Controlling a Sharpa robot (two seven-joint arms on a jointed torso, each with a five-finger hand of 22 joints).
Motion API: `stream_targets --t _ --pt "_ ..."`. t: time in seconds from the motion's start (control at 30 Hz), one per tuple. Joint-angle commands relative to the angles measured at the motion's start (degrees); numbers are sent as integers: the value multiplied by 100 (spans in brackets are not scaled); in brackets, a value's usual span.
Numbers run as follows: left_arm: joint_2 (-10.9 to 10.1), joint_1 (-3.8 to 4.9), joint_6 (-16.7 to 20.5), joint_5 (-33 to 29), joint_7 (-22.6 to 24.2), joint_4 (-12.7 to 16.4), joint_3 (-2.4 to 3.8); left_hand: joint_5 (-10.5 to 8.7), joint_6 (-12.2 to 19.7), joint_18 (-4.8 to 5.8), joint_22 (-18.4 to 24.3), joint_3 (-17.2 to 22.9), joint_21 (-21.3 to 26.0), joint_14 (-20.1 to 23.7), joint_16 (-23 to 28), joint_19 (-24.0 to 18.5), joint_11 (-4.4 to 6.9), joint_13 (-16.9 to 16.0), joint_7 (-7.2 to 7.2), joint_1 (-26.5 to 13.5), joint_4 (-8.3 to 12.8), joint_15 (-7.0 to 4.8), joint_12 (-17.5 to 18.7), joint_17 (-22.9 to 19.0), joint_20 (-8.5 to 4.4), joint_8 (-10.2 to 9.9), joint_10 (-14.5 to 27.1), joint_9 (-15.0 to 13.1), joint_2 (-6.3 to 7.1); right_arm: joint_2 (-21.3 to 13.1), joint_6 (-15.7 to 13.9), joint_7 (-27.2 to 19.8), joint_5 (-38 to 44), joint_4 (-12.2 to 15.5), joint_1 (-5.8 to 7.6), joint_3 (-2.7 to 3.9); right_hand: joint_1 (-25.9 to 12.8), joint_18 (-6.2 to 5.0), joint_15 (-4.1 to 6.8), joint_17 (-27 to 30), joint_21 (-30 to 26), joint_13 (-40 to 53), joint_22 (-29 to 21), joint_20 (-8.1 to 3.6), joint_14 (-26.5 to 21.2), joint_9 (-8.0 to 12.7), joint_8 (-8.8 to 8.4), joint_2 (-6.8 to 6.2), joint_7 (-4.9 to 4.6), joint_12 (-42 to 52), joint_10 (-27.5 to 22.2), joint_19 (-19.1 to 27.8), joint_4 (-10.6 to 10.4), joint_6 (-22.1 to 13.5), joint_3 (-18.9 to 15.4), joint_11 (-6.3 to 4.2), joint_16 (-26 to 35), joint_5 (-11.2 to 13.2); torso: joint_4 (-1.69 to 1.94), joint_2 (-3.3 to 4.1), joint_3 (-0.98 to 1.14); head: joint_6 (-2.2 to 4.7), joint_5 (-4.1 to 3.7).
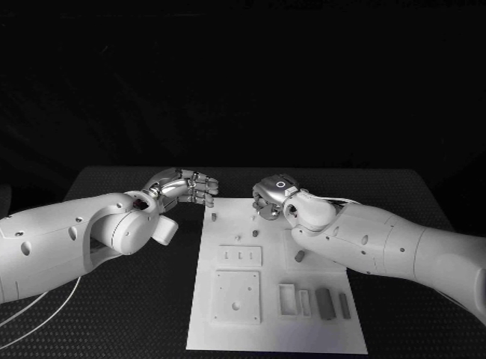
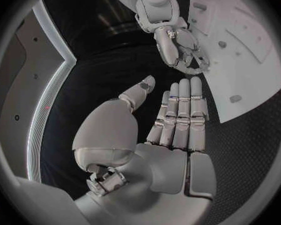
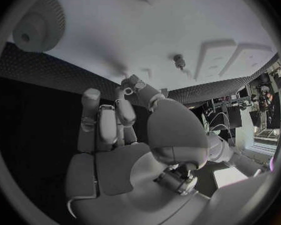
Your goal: Assemble the parts on the task board
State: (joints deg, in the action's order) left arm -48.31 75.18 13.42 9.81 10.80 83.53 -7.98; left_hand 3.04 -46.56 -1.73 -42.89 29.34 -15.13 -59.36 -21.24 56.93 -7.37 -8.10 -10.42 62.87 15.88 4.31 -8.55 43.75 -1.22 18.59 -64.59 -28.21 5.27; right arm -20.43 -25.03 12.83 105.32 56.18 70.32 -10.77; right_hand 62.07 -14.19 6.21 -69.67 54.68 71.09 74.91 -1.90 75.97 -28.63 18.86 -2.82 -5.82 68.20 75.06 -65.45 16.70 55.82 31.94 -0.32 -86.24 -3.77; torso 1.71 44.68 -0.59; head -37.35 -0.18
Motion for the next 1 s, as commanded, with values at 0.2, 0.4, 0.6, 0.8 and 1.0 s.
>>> stream_targets --t 0.2,0.4,0.6,0.8,1.0 --pt "30 11 -100 -18 32 -19 5 -23 -4 -114 -8 -31 28 22 37 -53 -25 -10 -39 -69 4 15 35 12 0 -32 3 7 -2 29 50 -11 -12 -37 5 0 41 -81 -12 16 14 -13 105 -35 -4 -9 -24 -2 -35 -40 16 -12 -3 -8 30 13 8 -14 -4 1 -1 3 32" --pt "46 11 -103 -21 32 -24 5 -23 -2 -113 -8 -31 29 22 40 -53 -25 -10 -40 -71 3 15 38 14 1 -34 2 8 -1 72 99 -38 -55 -67 4 0 49 -81 -39 72 1 -73 102 -29 -46 5 -90 -58 -67 -126 -27 4 -5 -89 32 44 26 -14 -2 1 -3 -7 17" --pt "37 11 -97 -22 25 -19 5 -23 2 -113 -9 -32 30 21 43 -53 -26 -11 -43 -72 2 15 42 17 0 -37 3 9 0 90 126 -57 -112 -108 4 -1 36 -81 -103 162 -21 -168 96 -14 -115 66 -235 -165 -141 -258 -88 20 -14 -285 32 115 54 -14 -3 3 1 -16 15" --pt "34 11 -100 -22 21 -16 5 -23 8 -114 -10 -33 31 21 47 -53 -27 -11 -48 -73 4 15 47 21 0 -41 4 10 3 88 114 -49 -147 -119 4 -1 13 -81 -153 223 -41 -224 90 1 -162 123 -342 -218 -199 -340 -138 22 -22 -433 43 169 73 -15 -2 3 1 -25 12" --pt "26 11 -93 -22 20 -12 5 -23 14 -114 -12 -34 33 20 51 -53 -28 -12 -54 -73 4 15 53 25 0 -45 5 12 5 68 136 -54 -192 -96 4 -1 6 -81 -177 248 -52 -247 88 9 -182 156 -393 -232 -223 -372 -159 24 -24 -504 55 192 80 -15 -7 4 1 -31 11"
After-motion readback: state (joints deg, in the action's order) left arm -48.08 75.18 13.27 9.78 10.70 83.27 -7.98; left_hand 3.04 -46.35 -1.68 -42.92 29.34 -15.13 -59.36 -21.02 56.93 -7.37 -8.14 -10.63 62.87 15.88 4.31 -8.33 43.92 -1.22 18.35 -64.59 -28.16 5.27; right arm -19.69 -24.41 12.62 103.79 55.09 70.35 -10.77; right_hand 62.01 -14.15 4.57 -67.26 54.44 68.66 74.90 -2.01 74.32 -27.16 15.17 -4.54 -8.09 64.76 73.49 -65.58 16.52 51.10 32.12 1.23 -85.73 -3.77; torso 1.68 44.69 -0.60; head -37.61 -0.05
